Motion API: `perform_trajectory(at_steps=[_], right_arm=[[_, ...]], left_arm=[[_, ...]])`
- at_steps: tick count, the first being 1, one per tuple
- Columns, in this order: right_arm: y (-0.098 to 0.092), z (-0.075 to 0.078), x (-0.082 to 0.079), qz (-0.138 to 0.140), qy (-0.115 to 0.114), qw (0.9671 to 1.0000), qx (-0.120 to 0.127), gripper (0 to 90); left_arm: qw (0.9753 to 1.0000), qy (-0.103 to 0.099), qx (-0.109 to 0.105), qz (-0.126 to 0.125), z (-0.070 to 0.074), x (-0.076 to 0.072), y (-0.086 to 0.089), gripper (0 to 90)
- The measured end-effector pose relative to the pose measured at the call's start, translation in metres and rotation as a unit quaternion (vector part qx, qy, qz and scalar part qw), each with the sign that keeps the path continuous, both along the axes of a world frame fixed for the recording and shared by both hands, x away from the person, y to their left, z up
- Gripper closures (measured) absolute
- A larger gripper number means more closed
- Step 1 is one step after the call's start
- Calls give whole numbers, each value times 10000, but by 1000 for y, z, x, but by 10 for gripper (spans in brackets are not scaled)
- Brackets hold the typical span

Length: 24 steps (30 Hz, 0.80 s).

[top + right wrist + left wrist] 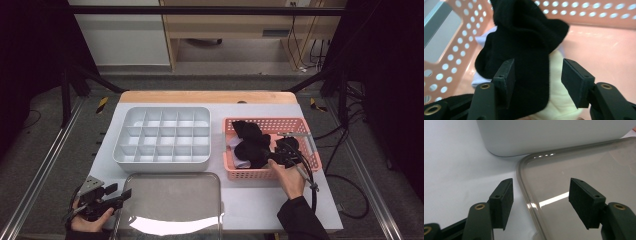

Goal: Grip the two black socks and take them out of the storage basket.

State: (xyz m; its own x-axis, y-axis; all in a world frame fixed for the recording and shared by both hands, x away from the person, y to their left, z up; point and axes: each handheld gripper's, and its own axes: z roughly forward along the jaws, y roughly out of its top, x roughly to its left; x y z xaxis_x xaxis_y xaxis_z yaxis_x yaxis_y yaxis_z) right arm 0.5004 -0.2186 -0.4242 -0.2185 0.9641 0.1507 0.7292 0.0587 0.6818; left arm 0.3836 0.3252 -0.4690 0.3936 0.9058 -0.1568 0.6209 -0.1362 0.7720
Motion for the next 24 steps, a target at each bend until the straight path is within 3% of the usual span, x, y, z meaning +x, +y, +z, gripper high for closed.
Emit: perform_trajectory(at_steps=[5, 13, 17, 24], right_arm=[[5, -3, 3, 42, 191, 9997, 155, 416], [4, -4, 6, -24, 312, 9992, 239, 418], [6, -4, 7, -73, 434, 9985, 324, 516], [10, -4, 7, -9, 422, 9988, 234, 816]], left_arm=[[10000, -4, -18, 7, 0, 0, 0, 358], [10000, -7, -3, 0, 0, 0, 0, 359], [10000, -8, -6, -1, 0, 0, 0, 358], [10000, -9, -25, 9, 0, 0, 1, 359]])
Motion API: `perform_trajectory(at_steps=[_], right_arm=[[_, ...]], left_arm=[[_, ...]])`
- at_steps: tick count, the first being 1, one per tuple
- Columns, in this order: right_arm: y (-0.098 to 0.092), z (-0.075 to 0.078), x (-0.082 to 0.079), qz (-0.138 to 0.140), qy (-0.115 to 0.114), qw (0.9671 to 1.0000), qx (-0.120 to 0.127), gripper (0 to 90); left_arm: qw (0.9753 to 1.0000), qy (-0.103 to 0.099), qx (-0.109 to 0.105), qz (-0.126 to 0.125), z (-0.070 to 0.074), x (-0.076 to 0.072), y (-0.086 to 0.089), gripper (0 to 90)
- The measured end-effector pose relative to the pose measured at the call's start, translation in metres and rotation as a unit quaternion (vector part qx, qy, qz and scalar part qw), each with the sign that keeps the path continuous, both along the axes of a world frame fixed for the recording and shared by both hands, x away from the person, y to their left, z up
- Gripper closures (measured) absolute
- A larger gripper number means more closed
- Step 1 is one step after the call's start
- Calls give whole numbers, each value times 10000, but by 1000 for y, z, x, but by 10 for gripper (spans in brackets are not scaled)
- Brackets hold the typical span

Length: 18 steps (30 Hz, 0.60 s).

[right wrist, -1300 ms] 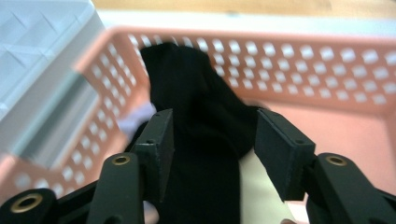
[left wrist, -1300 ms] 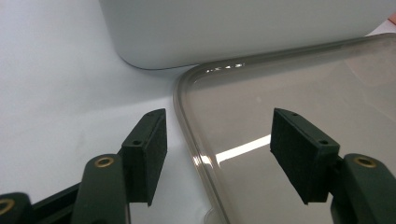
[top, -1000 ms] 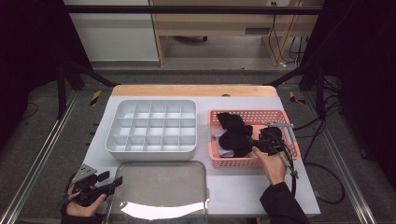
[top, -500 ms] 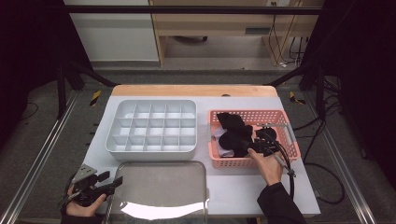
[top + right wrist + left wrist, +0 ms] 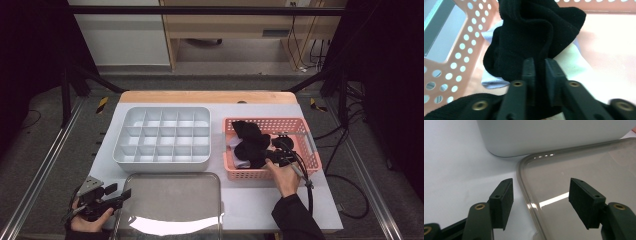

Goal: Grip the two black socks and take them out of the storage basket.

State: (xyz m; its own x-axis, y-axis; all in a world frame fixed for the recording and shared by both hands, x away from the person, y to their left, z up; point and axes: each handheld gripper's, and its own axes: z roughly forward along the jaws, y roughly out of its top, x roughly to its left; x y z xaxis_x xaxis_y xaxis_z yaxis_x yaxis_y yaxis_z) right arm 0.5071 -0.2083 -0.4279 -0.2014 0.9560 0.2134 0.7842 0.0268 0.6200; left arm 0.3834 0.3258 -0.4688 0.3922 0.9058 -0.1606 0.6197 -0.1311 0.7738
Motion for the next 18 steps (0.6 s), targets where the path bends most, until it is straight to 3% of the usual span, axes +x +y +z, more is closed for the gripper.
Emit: perform_trajectory(at_steps=[7, 11, 15, 18], right_arm=[[-3, 7, -7, 29, -255, 9997, 26, 866], [-6, 15, -12, 78, -546, 9984, 123, 867], [-9, 23, -18, 142, -928, 9953, 256, 870], [-11, 27, -20, 150, -1081, 9934, 349, 874]], left_arm=[[10000, 0, 6, 1, 0, 0, 0, 359], [10000, -6, 3, -1, 0, 0, 0, 359], [10000, -9, 2, 0, 0, 0, 0, 359], [10000, -7, 6, 0, 0, 0, 0, 358]])
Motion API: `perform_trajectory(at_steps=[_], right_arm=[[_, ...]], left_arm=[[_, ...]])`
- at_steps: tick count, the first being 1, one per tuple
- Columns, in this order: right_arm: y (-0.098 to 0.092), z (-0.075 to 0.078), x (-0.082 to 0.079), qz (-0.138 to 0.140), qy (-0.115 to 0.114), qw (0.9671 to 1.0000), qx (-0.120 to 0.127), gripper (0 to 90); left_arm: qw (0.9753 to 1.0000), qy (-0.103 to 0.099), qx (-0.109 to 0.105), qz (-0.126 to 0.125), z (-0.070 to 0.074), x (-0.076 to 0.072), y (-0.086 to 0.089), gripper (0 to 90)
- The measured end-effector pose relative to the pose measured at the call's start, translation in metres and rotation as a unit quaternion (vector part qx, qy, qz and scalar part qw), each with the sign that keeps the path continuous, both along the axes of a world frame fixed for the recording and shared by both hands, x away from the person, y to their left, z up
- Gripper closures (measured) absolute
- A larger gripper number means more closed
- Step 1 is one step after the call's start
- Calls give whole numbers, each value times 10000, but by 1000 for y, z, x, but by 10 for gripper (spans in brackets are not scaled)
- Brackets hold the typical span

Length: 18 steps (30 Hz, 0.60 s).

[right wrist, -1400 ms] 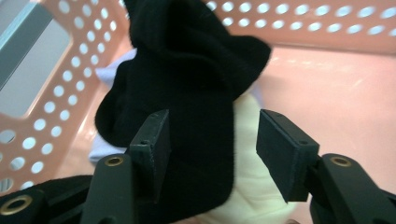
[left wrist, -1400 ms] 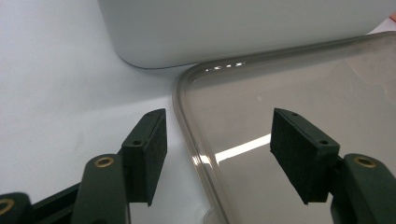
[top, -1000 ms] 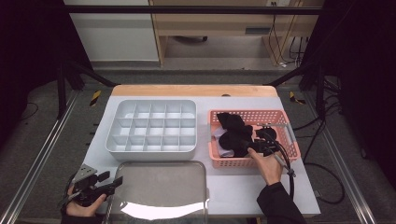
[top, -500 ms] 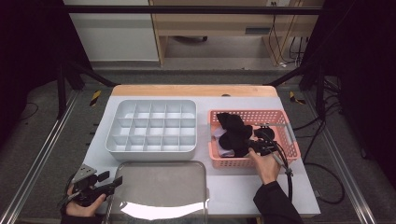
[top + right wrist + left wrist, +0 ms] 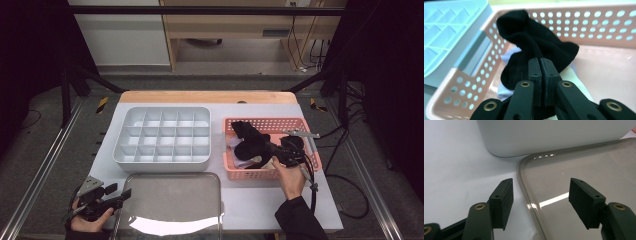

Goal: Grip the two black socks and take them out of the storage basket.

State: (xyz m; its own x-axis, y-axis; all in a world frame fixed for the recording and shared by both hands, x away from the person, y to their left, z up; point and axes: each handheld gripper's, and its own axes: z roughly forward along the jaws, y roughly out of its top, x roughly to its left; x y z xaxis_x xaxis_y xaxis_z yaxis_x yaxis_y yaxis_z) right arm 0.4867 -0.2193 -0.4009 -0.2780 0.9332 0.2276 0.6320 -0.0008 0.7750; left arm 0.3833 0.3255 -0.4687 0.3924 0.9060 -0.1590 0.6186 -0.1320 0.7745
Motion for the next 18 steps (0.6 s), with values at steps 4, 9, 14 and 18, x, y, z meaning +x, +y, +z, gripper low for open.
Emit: perform_trajectory(at_steps=[4, 9, 14, 18], right_arm=[[-2, 7, -2, 11, -184, 9998, 68, 876], [-1, 18, -2, 45, -375, 9992, 88, 877], [1, 29, -1, 49, -548, 9984, 105, 877], [2, 39, 0, 54, -710, 9974, 127, 877]], left_arm=[[10000, -6, -3, 0, 0, 0, 0, 358], [10000, -14, -10, -1, 0, 0, 0, 358], [10000, -13, -10, -1, 0, 0, 0, 358], [10000, -16, -4, -2, 0, 0, 0, 358]])
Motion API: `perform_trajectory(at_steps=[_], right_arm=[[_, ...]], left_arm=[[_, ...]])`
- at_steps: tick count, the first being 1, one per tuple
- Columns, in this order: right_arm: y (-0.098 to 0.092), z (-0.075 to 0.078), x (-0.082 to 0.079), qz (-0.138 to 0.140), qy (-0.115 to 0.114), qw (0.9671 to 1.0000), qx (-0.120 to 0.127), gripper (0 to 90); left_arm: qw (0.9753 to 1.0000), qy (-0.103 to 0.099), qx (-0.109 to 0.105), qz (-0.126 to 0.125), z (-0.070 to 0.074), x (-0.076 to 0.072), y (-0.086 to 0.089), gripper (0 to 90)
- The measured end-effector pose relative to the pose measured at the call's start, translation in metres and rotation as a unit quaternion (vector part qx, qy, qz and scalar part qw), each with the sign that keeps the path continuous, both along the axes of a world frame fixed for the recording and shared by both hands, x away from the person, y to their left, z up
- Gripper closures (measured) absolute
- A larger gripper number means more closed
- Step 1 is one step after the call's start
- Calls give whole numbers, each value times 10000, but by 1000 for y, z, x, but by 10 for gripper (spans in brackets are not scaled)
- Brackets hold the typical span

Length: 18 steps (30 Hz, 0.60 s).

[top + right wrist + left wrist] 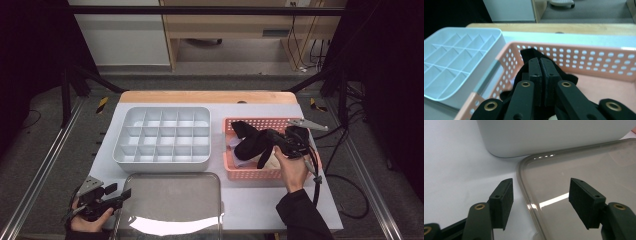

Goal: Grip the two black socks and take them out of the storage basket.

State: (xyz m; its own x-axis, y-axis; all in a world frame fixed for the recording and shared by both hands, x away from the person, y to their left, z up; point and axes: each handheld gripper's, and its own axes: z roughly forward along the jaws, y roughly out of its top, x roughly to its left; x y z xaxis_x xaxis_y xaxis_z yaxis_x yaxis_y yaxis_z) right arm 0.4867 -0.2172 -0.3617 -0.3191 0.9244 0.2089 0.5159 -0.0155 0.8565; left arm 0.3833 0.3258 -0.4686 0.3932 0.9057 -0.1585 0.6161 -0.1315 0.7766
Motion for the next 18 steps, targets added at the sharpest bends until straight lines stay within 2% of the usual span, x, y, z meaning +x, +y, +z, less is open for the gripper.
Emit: perform_trajectory(at_steps=[9, 18], right_arm=[[4, 24, 3, 24, -296, 9996, -9, 877], [7, 41, -7, 196, -554, 9983, 14, 877]], left_arm=[[10000, -9, -2, 3, 0, 0, 0, 358], [10000, -12, -2, 5, 0, 0, 0, 356]])
